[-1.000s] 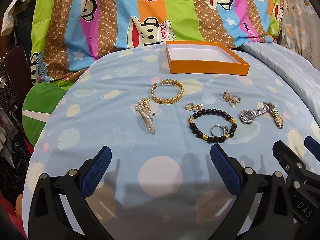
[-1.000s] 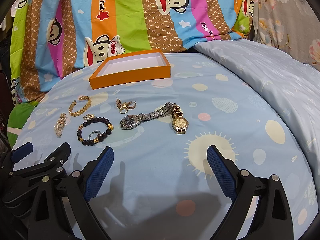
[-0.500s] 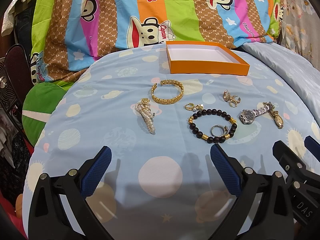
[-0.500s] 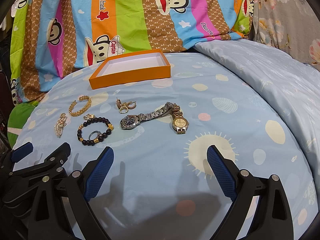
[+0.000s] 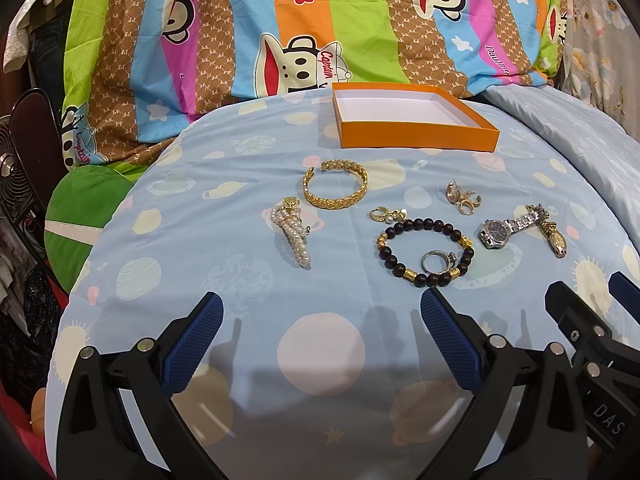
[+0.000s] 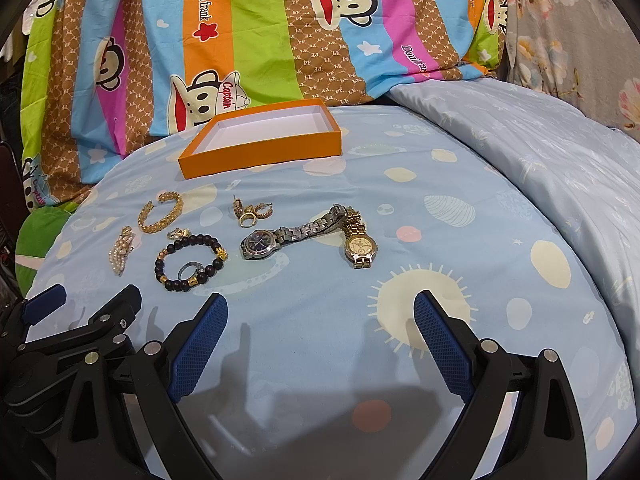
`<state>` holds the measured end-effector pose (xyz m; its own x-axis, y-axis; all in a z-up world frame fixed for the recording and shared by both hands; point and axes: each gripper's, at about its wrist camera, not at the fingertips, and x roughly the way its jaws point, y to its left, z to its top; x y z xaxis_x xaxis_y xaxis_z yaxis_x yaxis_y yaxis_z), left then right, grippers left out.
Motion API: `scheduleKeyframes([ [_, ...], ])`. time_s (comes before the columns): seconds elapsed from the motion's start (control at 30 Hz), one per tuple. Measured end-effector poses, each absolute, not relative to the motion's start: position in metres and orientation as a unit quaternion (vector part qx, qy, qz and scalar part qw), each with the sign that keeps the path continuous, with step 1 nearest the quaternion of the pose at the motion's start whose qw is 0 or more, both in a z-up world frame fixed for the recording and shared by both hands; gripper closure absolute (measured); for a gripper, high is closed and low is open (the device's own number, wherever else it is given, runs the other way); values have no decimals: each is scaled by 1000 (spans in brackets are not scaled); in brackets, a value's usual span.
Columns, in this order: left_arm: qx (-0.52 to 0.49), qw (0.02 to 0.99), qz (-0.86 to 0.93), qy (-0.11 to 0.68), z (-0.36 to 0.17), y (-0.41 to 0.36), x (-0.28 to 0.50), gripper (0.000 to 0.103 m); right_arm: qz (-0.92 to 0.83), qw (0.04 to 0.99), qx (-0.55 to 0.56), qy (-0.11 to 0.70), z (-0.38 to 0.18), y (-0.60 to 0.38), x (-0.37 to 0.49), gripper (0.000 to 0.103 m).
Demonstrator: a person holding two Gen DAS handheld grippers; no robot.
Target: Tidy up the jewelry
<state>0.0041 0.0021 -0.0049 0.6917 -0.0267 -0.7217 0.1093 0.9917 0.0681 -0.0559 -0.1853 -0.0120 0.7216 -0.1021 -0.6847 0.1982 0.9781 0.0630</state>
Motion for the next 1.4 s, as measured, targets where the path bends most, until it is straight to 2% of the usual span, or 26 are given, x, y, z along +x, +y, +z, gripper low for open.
scheduleKeyframes([
  [1.07,46,913,-36,404,1,13,11,6,-95,918,86,375,-11,-202,-48,11],
  [1.27,29,910,-31,412,6,31,24,6,-110,913,80,384,-10,-221,-23,20],
  [1.4,15,905,-47,422,4,36,28,6,-102,906,81,403,-16,-227,-5,33],
])
